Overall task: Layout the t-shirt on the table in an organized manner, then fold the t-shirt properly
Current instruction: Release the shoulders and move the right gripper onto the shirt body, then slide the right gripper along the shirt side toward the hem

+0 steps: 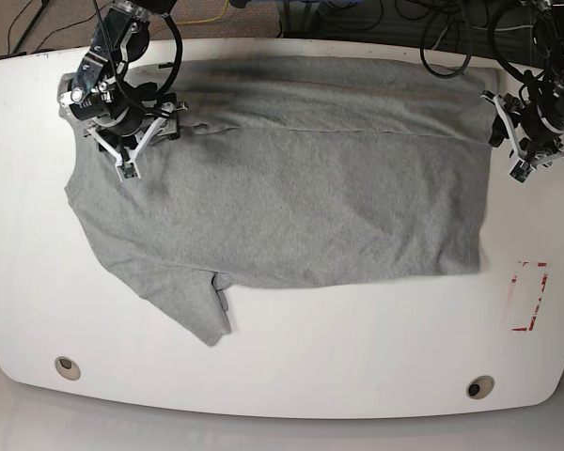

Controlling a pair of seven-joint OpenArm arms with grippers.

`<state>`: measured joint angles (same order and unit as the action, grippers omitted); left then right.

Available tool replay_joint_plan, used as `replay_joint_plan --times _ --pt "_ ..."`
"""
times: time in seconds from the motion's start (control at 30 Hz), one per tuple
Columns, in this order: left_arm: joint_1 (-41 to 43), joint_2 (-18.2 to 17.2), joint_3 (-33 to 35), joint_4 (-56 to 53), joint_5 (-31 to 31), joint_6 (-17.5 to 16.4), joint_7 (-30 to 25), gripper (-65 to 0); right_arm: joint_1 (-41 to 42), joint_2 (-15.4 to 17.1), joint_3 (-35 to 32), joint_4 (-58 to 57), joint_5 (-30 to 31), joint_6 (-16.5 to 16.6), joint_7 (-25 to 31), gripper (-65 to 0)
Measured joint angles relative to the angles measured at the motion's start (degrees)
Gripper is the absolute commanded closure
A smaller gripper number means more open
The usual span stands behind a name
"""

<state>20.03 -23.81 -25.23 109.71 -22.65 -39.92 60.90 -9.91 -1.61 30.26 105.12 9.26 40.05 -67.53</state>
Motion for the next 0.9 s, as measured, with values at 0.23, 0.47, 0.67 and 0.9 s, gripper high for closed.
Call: replay_joint_plan --times 0.23,0.47,0.67,0.9 --pt "-0.02 0.00 0.00 0.00 -0.02 -0.02 -0.02 -23.6 -0.02 0.00 0.02 -0.20 0.02 0.00 0.00 -24.3" --pt "0.00 0.00 0.00 0.00 -0.02 0.00 -0.02 -23.6 0.00 -0.04 0.00 -0.20 0.04 0.02 -0.02 -3.0" --pt "-0.02 0.02 0.04 0.00 -0.02 0.00 -0.02 -23.6 -0.02 -0.02 0.00 0.52 0.02 0.02 -0.04 -2.5" --pt "-0.02 0.13 0.04 0.00 -0.02 0.00 -0.02 -23.6 0.00 0.00 0.00 4.50 0.02 0.00 -0.04 -2.5"
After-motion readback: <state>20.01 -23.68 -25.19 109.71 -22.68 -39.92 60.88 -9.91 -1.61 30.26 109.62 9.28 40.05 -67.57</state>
